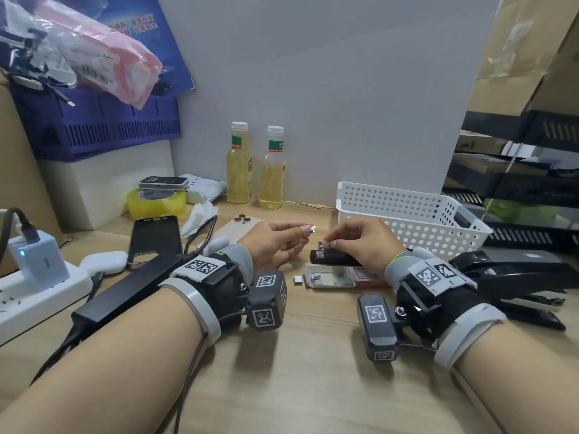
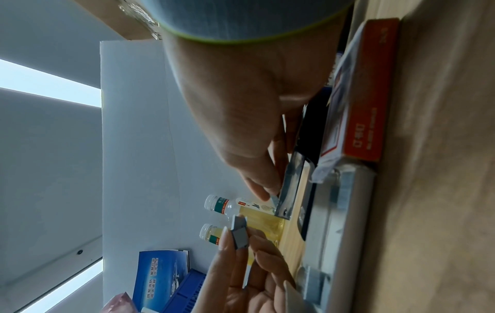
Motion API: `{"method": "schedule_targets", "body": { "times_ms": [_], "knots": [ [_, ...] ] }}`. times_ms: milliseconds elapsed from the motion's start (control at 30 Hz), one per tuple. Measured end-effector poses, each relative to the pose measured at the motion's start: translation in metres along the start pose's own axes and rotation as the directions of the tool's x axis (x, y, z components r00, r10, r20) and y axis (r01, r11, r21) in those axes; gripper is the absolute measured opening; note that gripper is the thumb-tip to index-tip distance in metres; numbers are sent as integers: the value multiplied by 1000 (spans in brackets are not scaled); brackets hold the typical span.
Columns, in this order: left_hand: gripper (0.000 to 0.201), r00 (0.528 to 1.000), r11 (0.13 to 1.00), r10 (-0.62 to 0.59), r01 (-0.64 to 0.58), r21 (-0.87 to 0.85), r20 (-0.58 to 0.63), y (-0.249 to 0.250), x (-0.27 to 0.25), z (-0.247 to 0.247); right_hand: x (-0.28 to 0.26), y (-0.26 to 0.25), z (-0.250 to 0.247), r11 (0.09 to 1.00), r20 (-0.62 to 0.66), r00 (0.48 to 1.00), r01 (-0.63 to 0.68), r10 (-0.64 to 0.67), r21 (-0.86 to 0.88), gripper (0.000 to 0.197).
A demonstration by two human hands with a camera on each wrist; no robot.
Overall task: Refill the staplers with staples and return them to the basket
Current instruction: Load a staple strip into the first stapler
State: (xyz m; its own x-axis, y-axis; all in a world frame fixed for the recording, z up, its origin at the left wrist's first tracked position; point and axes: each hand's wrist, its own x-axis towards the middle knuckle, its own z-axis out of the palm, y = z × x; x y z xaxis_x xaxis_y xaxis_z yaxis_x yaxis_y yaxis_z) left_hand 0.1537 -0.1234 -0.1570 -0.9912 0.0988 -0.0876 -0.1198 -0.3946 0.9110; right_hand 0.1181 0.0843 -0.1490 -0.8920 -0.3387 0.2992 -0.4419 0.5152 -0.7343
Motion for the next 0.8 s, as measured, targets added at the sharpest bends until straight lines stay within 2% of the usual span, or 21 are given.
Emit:
{"method": "schedule_targets", "body": {
  "times_ms": [233,433,567,733,800],
  "knots": [
    [12,1000,1000,24,-24,5,6,-2,1,0,-3,-10,0,987,35,999,-15,21,-162,12],
    [13,1000,1000,19,-19,-4,12,-2,3,-1,-4,-15,-2,971,-95,995,-13,-10,-240,17],
    [13,1000,1000,16,-16,-3,13,-2,4,-2,-6,-16,-2,959,-20,1000,-26,21,-282,19],
    [17,1000,998,-11,12,-60,10,2,5,-6,-12,-24,-3,962,-22,998,55,-63,-267,14],
    [16,1000,996,-9,7,-85,-14,5,6,-11,-16,-32,-1,963,61,992,121,-109,-241,9]
  ]
}}
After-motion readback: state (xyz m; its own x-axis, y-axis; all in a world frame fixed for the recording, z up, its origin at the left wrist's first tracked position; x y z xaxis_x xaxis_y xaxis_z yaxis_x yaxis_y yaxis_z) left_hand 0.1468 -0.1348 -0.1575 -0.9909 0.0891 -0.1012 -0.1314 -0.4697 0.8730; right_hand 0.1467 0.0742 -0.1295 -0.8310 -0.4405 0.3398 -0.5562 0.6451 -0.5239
